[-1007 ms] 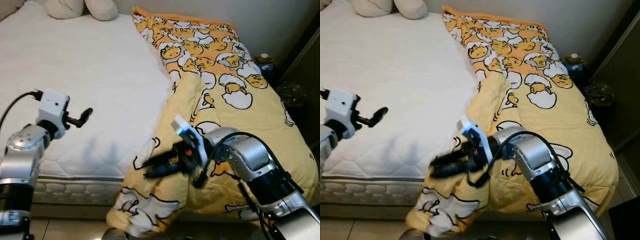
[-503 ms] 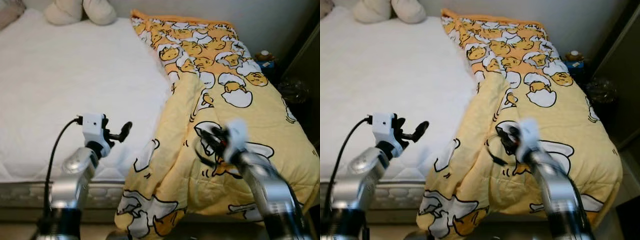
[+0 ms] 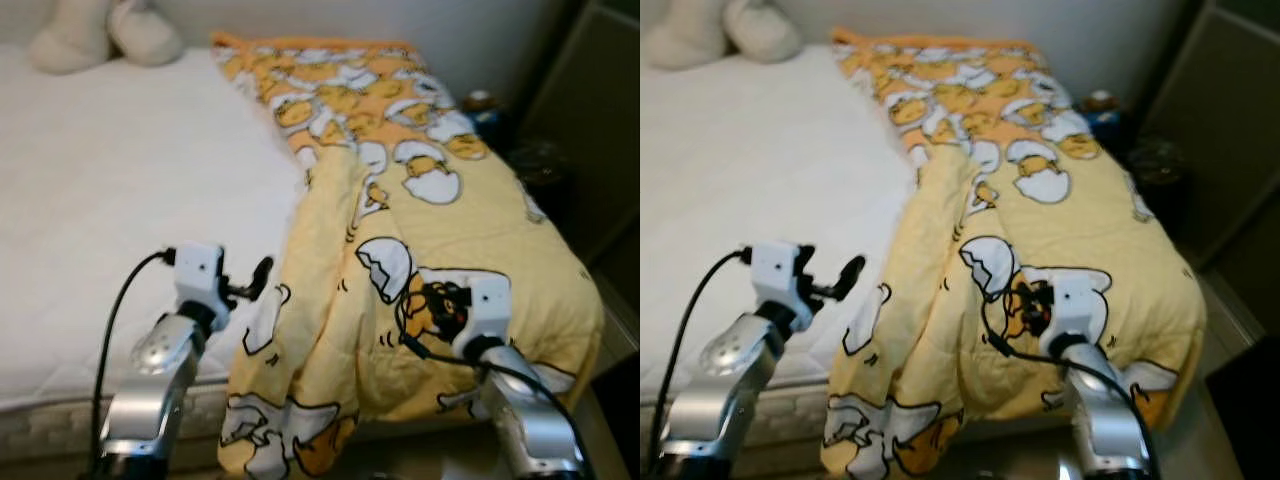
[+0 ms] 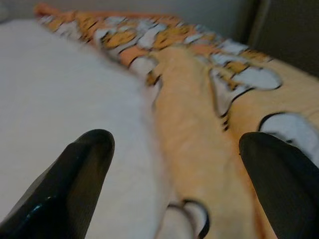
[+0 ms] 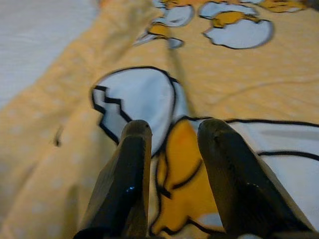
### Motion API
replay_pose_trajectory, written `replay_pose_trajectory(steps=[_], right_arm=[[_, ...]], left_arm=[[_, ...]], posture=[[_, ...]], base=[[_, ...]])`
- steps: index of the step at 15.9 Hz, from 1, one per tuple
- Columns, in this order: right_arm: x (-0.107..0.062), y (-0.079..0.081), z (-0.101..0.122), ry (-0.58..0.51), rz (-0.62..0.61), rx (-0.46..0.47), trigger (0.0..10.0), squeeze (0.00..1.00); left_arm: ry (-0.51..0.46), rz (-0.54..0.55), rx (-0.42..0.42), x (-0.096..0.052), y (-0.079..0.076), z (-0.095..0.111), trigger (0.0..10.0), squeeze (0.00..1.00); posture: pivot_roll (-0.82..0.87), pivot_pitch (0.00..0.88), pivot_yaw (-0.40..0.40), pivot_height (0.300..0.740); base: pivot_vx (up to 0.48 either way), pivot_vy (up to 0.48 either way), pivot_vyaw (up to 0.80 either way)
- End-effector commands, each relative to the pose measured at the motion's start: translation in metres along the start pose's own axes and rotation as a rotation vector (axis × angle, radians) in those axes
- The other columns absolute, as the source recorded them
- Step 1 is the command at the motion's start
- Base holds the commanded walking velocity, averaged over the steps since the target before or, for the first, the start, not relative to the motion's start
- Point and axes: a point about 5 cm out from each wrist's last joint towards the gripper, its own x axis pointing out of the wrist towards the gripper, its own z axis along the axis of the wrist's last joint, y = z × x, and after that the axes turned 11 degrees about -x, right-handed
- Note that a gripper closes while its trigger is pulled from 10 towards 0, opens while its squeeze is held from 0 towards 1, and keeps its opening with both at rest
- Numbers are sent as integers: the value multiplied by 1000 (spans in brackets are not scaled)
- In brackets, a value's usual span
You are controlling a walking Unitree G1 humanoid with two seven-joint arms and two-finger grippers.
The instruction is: Clean up the room
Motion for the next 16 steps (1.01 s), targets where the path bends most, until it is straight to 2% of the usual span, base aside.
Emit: replay_pose_trajectory(steps=[1, 3, 5, 6, 9, 13, 16], right_arm=[[2, 6, 8, -37, 19, -5, 10000, 0], [3, 11, 10, -48, 42, -1, 10000, 0], [4, 13, 14, -74, 59, -10, 10000, 0], [4, 14, 15, -76, 73, -6, 10000, 0], [5, 13, 16, -78, 74, -10, 10000, 0], [9, 12, 15, -62, 102, -72, 10000, 0], [14, 4, 16, -52, 80, -77, 10000, 0]], left_arm=[[-18, 12, 22, -2, 3, 6, 10000, 0], [-25, 15, 46, -3, 2, 6, 10000, 0], [-19, 25, 69, -4, 1, 5, 10000, 0], [-19, 25, 104, -4, -1, 4, 10000, 0], [-16, 29, 106, -3, -3, 3, 10000, 0], [-22, 95, 109, -1, 1, 2, 10000, 0], [-27, 108, 122, 2, 1, 3, 10000, 0]], posture=[[-30, 0, -26, 740], [-30, 0, -29, 740], [-31, 0, -30, 740], [-31, 0, -31, 740], [-28, 0, -35, 740], [-24, 0, -44, 740], [-22, 0, -47, 740]], base=[[0, 480, -800], [0, 480, -800], [0, 0, -400], [0, -480, 0], [0, -480, 0], [0, -480, 0], [0, -480, 800]])
